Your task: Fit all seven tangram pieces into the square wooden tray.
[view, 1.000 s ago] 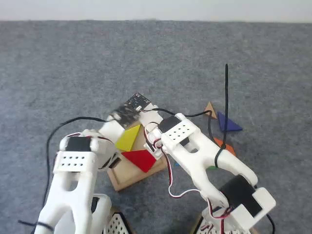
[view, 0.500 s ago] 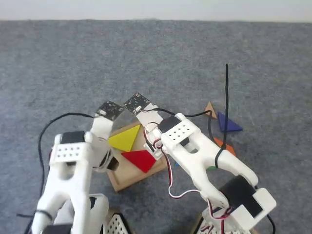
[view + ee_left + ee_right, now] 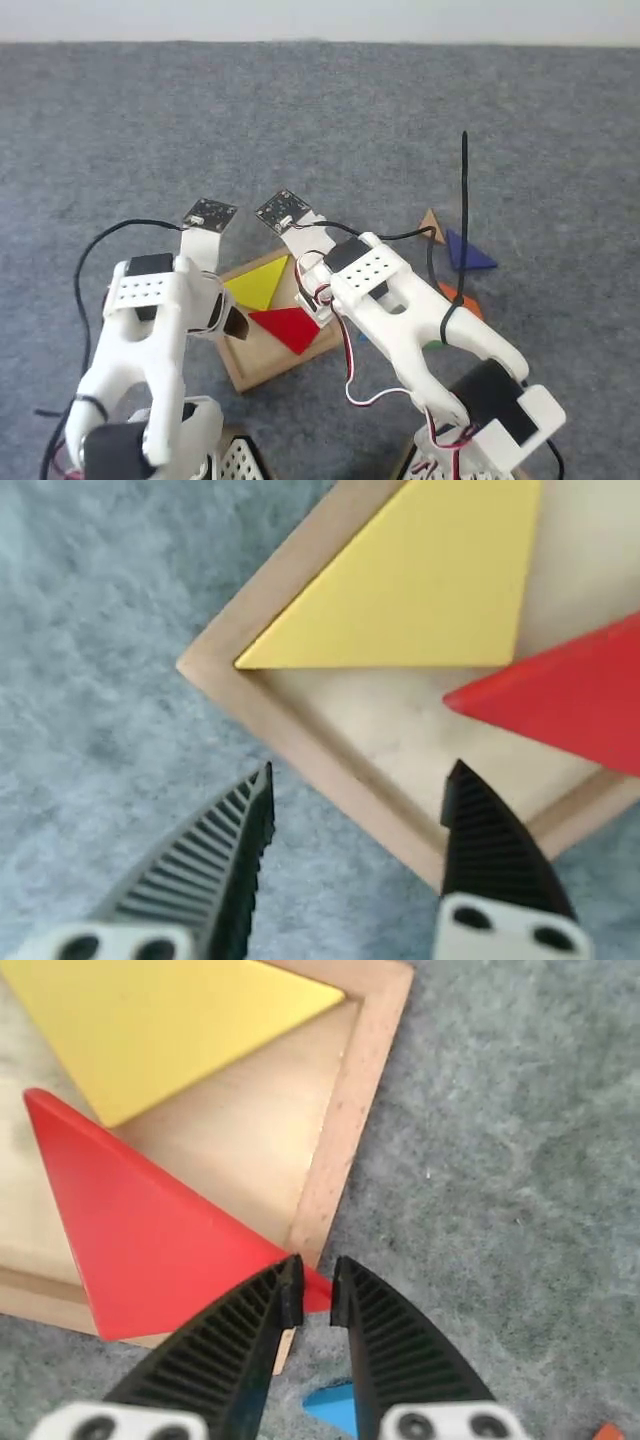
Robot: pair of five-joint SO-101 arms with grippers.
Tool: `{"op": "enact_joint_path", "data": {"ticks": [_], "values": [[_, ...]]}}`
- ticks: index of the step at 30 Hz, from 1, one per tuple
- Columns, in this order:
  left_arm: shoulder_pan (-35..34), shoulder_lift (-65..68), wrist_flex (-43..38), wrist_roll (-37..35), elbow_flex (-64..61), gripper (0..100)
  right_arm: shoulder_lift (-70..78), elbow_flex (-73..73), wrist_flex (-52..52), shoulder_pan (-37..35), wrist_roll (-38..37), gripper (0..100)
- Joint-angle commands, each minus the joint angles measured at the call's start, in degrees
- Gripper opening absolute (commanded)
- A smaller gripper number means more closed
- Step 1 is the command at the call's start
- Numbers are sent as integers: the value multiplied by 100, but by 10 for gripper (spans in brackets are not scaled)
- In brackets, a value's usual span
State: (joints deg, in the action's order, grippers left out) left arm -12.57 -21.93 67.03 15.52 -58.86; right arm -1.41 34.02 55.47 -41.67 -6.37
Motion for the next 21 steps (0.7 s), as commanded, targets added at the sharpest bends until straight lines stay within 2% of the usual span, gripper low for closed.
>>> {"op": "enact_joint_path", "data": {"ticks": [1,10,16,21], "values": [[70,281,-387,-378,295,285,57,70,40,75,53,69],[88,527,-1213,-703,321,286,57,70,40,48,53,69],[97,484,-1257,-747,347,286,57,79,40,48,44,69],[457,475,-1240,-1081,435,286,57,79,40,40,53,69]]}}
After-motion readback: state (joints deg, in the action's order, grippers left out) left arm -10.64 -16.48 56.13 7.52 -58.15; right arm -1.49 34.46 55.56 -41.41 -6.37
